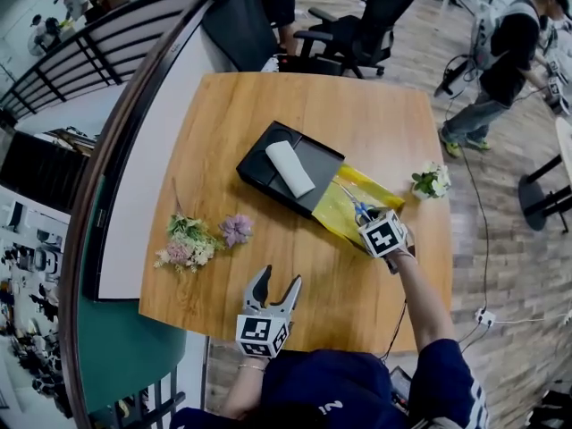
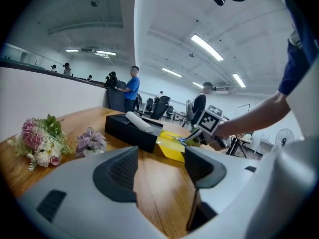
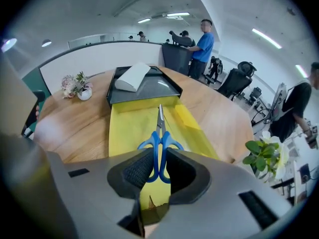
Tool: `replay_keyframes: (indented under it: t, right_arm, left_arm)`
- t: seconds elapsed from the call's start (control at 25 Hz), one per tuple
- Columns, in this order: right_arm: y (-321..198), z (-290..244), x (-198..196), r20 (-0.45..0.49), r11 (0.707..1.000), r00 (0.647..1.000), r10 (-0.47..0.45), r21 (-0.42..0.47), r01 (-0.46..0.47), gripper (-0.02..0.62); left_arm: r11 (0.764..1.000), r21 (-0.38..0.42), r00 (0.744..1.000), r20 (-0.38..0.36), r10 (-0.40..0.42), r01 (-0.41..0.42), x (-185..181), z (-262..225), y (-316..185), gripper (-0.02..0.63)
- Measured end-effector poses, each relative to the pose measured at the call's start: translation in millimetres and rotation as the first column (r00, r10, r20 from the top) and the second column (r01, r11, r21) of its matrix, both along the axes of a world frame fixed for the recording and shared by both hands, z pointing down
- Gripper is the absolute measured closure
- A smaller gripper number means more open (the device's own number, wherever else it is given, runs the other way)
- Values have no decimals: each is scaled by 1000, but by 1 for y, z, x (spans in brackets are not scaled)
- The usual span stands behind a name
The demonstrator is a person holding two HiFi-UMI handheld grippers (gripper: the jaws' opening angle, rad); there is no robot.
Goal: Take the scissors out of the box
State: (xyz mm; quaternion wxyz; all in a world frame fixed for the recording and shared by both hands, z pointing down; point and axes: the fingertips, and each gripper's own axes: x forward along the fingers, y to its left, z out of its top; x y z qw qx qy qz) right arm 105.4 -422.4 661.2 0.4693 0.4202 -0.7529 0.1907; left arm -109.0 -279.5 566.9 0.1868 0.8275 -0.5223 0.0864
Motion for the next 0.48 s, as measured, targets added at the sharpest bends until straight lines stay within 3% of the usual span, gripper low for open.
replay_keyframes:
  t: [0.28, 0.48]
  right_arm:
    - [-1, -40, -1, 37, 984, 999, -30, 179, 23, 500]
    - [4, -71, 1, 83, 956, 996, -27, 292, 1, 500]
  left_arm:
    - [999, 24, 999, 11, 36, -36, 16, -7, 0, 314]
    - [998, 35, 998, 16, 53, -54, 25, -12, 2, 314]
